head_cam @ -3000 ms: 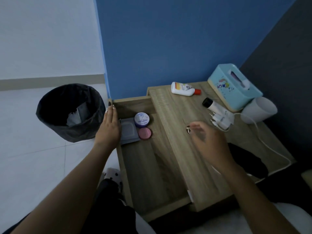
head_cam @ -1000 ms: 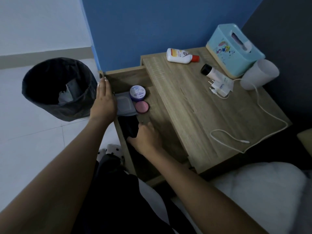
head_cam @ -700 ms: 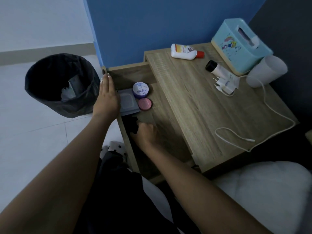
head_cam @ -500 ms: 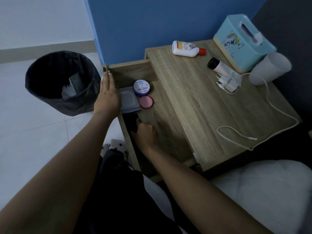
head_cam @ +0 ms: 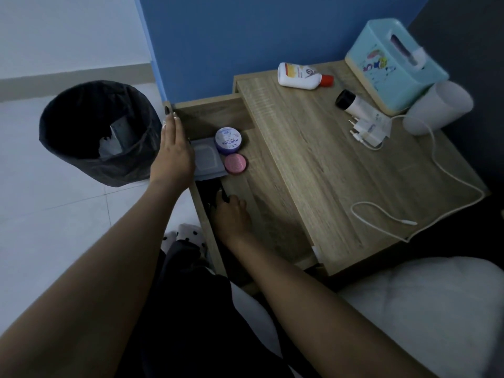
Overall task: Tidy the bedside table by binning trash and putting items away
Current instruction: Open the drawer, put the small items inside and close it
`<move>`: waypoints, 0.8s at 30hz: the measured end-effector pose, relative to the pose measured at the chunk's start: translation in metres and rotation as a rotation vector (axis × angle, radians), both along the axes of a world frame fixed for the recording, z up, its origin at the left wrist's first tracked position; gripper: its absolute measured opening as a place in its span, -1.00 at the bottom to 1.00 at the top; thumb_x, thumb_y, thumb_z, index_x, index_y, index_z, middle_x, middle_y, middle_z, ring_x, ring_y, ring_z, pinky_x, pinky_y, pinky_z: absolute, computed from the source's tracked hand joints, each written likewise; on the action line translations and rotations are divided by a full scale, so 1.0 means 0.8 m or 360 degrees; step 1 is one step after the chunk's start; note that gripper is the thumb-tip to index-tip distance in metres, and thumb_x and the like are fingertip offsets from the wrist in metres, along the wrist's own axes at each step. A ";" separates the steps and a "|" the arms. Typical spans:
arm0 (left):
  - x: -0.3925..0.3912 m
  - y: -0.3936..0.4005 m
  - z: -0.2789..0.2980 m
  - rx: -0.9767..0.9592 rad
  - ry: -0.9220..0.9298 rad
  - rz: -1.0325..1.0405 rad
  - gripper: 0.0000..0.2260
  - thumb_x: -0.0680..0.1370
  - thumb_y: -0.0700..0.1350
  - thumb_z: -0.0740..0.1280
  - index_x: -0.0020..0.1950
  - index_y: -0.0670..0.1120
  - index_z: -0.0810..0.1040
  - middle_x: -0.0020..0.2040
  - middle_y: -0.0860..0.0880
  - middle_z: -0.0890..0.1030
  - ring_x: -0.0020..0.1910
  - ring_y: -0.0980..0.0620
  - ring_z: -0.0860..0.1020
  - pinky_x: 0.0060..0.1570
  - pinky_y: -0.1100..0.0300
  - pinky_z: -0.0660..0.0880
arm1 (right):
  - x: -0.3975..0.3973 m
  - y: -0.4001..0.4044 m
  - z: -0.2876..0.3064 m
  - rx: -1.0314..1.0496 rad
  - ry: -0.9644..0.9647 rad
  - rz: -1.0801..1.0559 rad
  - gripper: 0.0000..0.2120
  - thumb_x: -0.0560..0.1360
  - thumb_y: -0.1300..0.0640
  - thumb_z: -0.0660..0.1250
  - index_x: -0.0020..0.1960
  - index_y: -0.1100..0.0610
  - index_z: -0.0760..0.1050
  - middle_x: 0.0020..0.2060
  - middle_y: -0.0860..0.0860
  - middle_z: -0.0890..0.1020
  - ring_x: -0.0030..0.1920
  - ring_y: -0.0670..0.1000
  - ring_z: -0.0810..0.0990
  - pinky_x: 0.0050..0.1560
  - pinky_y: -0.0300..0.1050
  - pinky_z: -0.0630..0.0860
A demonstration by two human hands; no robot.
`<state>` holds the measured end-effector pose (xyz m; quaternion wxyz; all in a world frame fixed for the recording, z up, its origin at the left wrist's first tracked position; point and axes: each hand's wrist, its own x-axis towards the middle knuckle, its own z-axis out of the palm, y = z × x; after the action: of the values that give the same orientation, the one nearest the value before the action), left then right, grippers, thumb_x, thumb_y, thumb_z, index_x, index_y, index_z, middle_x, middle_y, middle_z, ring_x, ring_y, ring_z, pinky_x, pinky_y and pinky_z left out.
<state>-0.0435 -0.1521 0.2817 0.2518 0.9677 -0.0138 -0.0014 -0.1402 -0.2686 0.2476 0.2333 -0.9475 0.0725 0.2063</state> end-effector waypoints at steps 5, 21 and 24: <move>0.001 0.000 -0.004 -0.0006 -0.0025 -0.0035 -0.50 0.63 -0.20 -0.01 0.54 -0.21 -0.11 0.58 -0.14 -0.11 0.56 -0.09 -0.08 0.47 -0.08 0.15 | 0.016 -0.028 0.090 0.0299 -0.0685 0.0077 -0.58 0.58 0.12 0.19 0.41 0.21 0.37 0.26 0.16 0.54 0.24 0.13 0.50 0.20 0.00 0.46; 0.000 -0.003 0.009 0.0015 0.0029 -0.0009 -0.48 0.63 -0.20 0.02 0.54 -0.20 -0.12 0.58 -0.10 -0.16 0.55 -0.12 0.03 0.31 -0.12 0.36 | 0.056 -0.201 0.083 -0.0386 -0.0868 0.0033 -0.51 0.64 0.06 0.00 0.51 0.24 0.20 0.51 0.14 0.26 0.55 0.07 0.13 0.55 0.05 0.09; -0.001 -0.003 0.009 -0.0056 0.0057 -0.0062 -0.46 0.63 -0.21 0.03 0.53 -0.26 -0.16 0.56 -0.20 -0.22 0.54 -0.20 -0.01 0.30 -0.14 0.34 | 0.053 -0.200 0.083 -0.0361 -0.0878 0.0002 -0.52 0.63 0.06 0.01 0.50 0.23 0.23 0.50 0.13 0.29 0.54 0.06 0.16 0.55 0.02 0.09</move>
<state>-0.0444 -0.1546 0.2889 0.2689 0.9625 -0.0282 -0.0234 -0.0975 -0.4285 0.3139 0.1366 -0.9879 0.0283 -0.0682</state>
